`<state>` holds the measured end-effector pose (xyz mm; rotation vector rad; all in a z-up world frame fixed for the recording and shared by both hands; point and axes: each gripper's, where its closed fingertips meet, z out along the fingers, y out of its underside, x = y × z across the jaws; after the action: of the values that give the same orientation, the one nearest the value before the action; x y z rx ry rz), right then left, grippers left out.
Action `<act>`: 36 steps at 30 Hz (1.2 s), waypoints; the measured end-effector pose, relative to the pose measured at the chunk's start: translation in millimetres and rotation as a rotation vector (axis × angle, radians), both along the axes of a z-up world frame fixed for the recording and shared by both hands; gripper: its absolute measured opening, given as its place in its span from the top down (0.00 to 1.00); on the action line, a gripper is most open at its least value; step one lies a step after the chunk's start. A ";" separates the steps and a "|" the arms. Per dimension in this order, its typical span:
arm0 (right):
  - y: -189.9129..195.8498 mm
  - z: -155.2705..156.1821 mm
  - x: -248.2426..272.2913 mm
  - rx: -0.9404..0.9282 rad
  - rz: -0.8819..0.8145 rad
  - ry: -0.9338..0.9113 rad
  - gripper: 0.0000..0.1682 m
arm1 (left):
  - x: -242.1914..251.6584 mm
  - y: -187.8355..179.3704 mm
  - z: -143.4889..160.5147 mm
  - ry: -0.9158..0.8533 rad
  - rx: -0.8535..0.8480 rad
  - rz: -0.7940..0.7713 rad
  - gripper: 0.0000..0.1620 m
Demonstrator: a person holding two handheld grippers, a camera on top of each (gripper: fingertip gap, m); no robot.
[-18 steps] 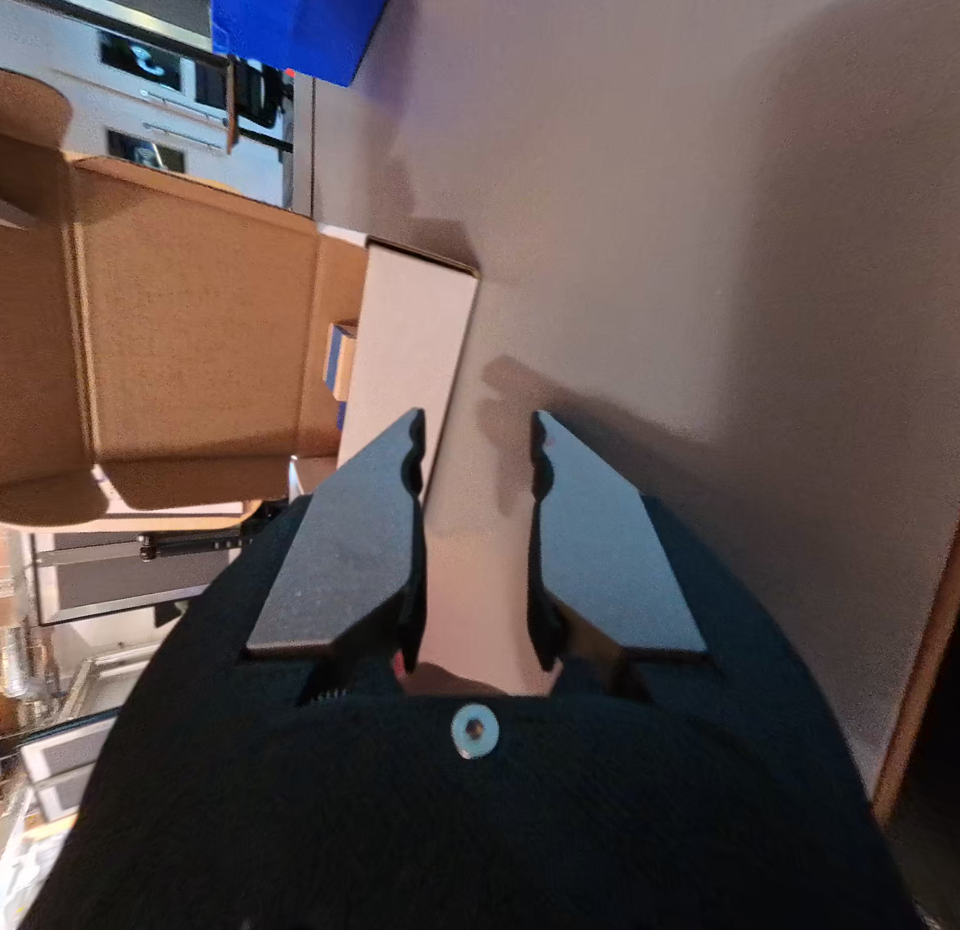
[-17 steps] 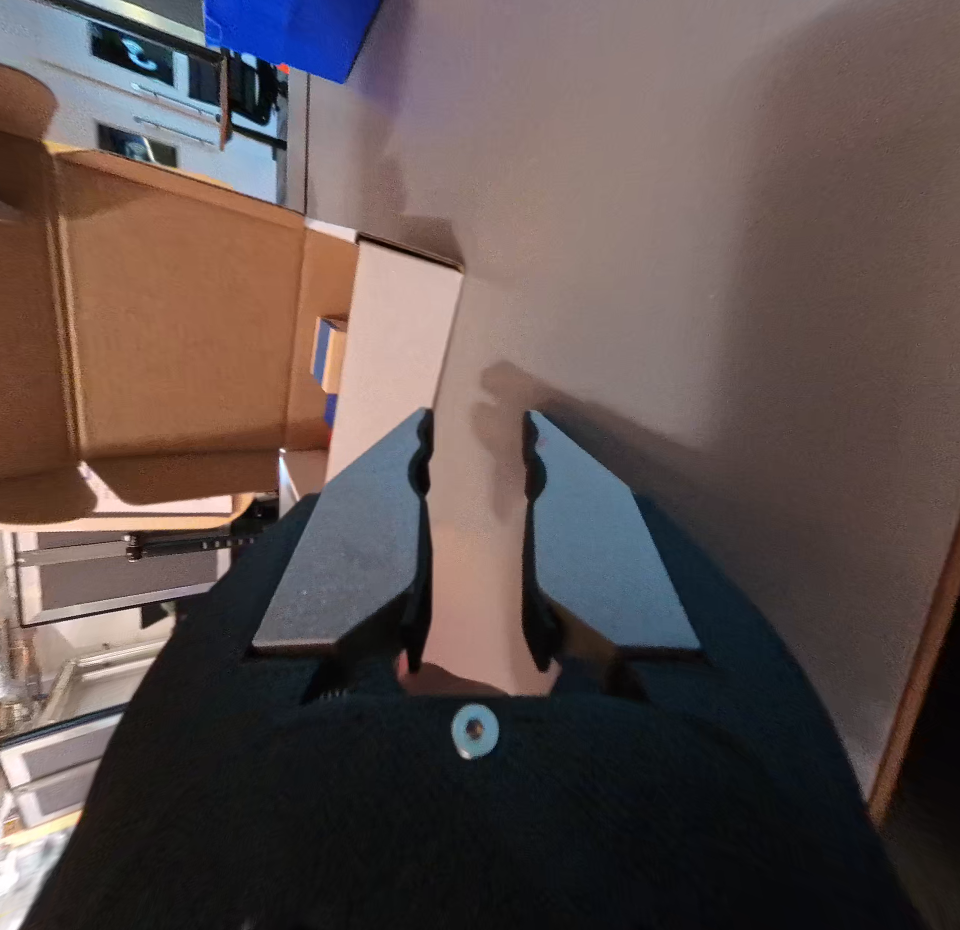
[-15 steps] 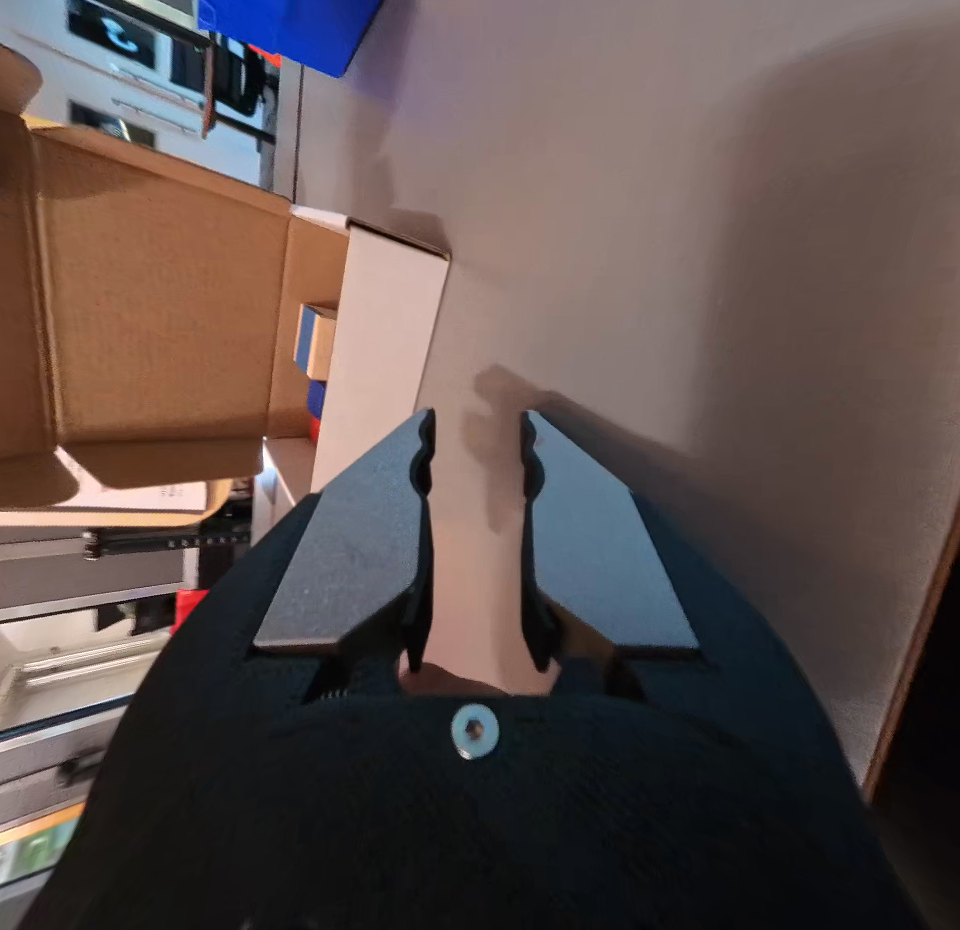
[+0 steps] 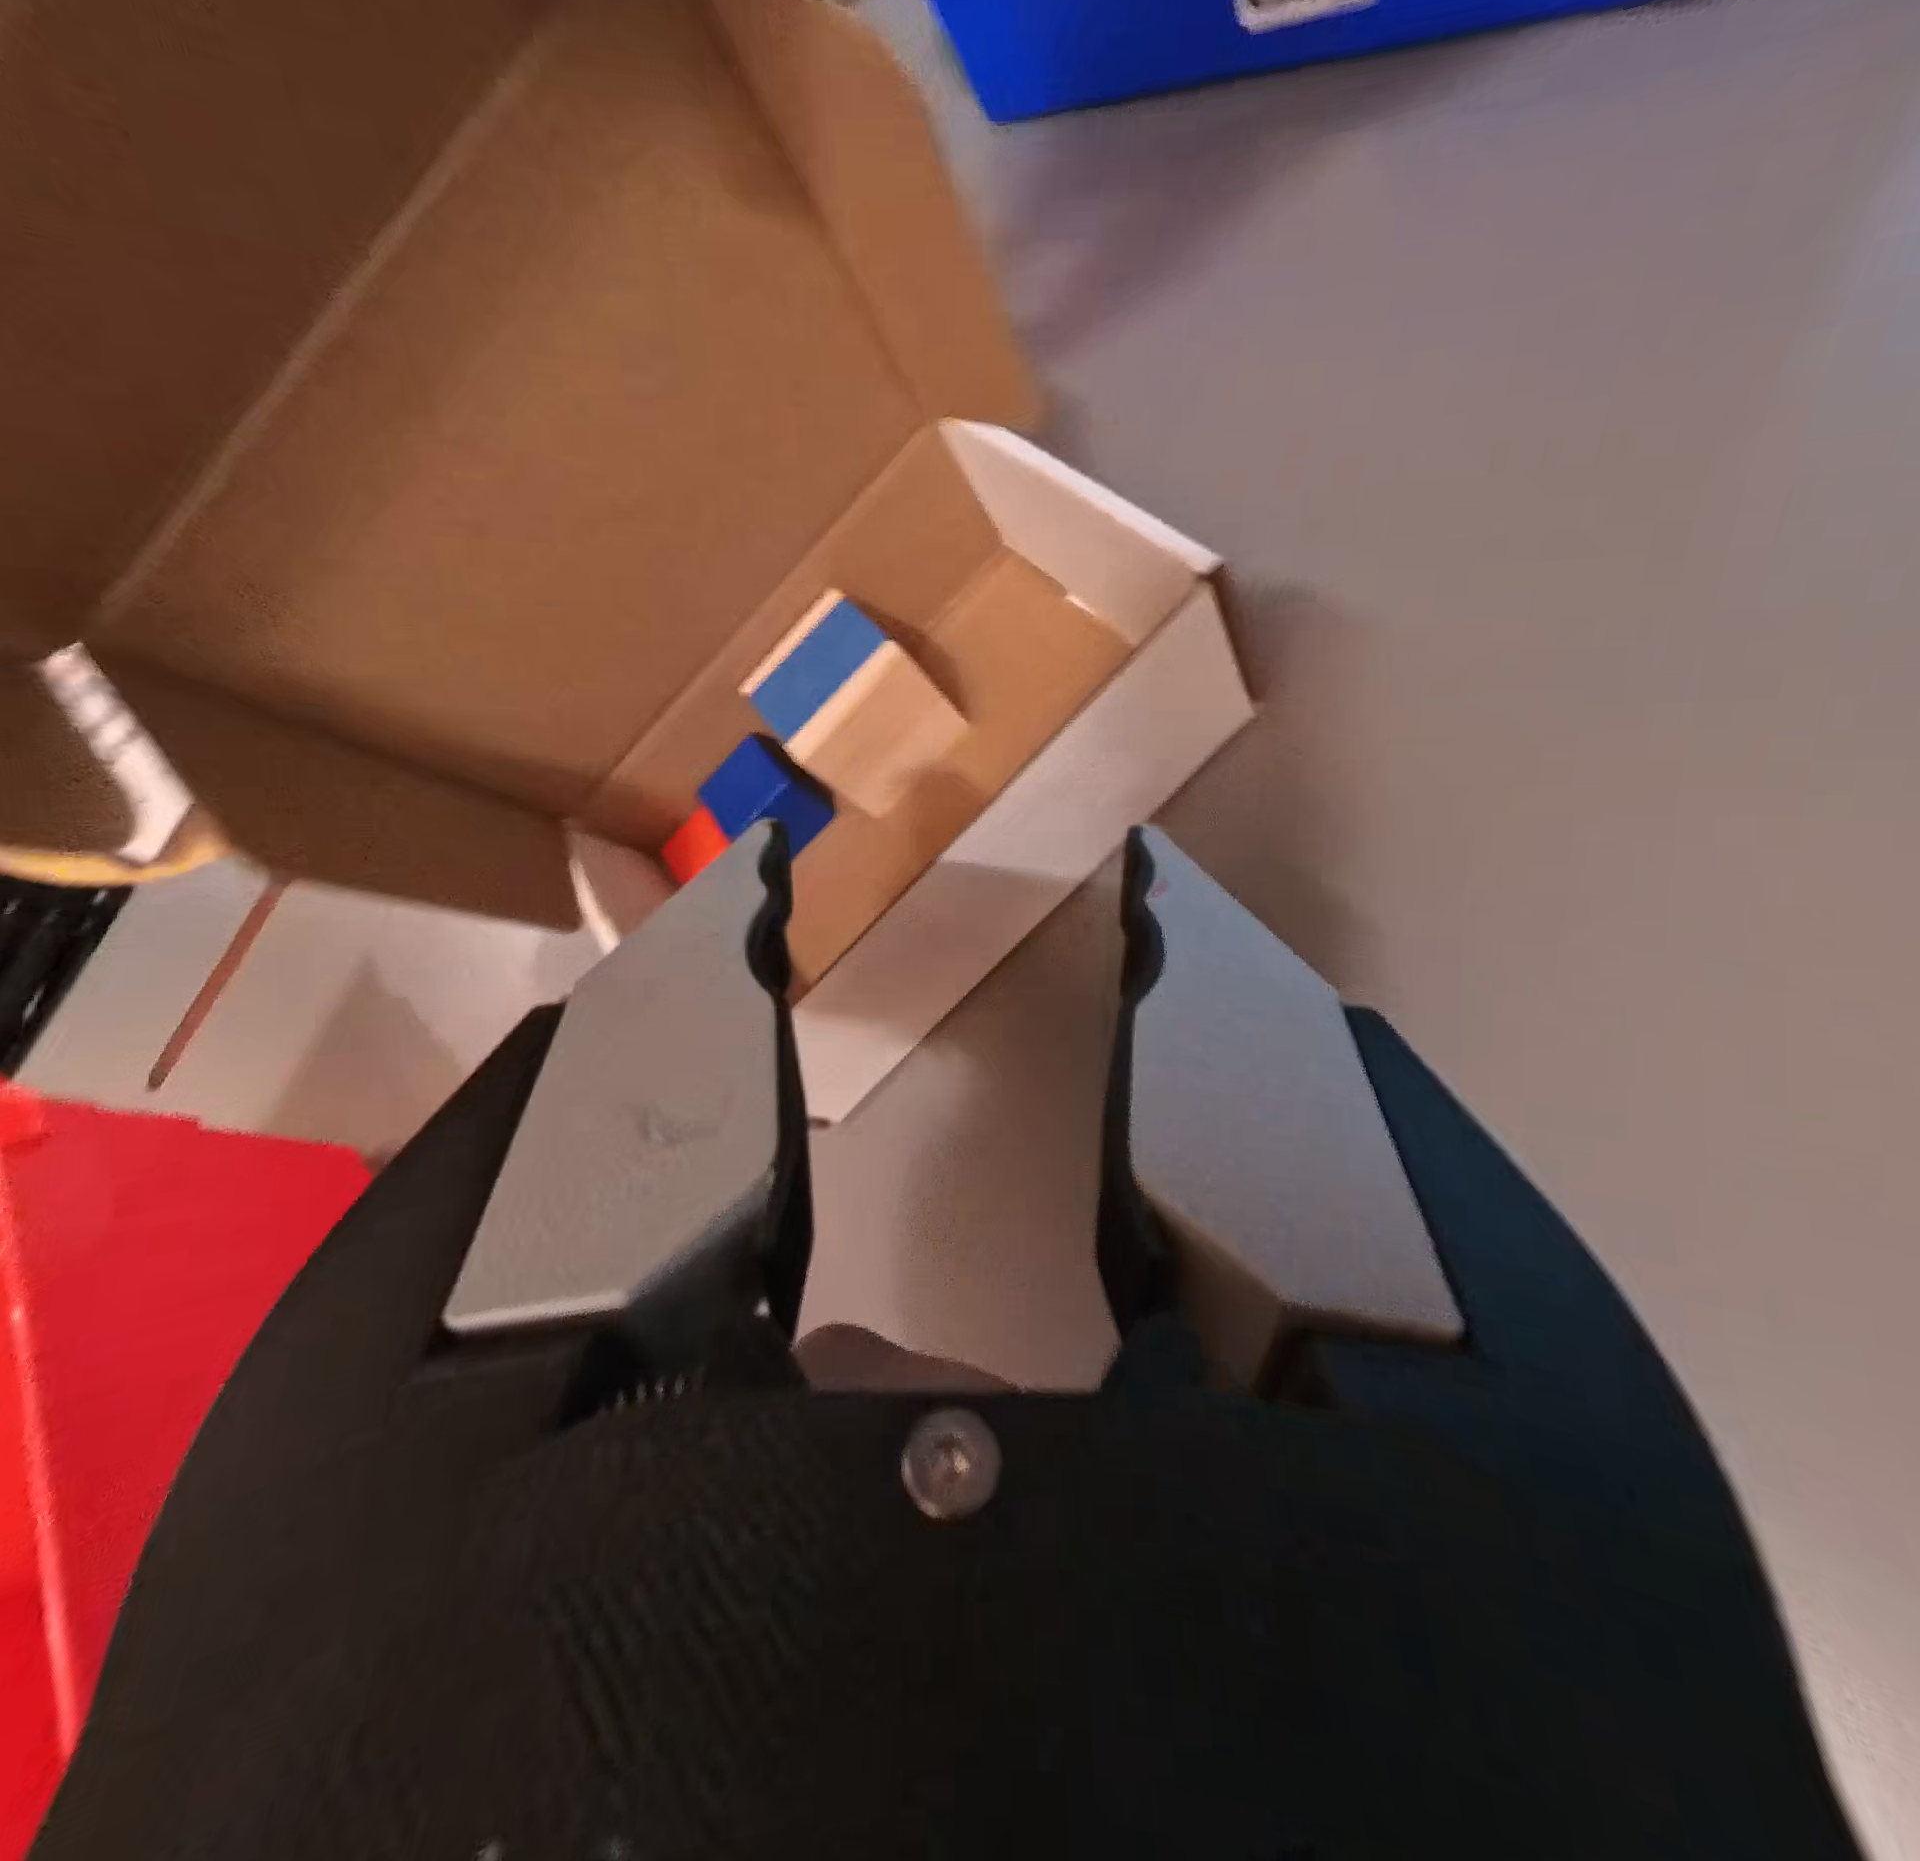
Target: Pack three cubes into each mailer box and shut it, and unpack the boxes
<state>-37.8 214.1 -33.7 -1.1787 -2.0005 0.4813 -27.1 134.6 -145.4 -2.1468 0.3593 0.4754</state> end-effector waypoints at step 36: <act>10.4 -18.0 54.4 -0.135 0.453 0.094 0.78 | -116.9 -52.2 86.1 0.046 -0.099 -0.203 0.69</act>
<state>16.5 224.5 -51.7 -0.7552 -2.1794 0.8910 -143.9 82.4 -59.3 -2.1687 0.6322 0.3981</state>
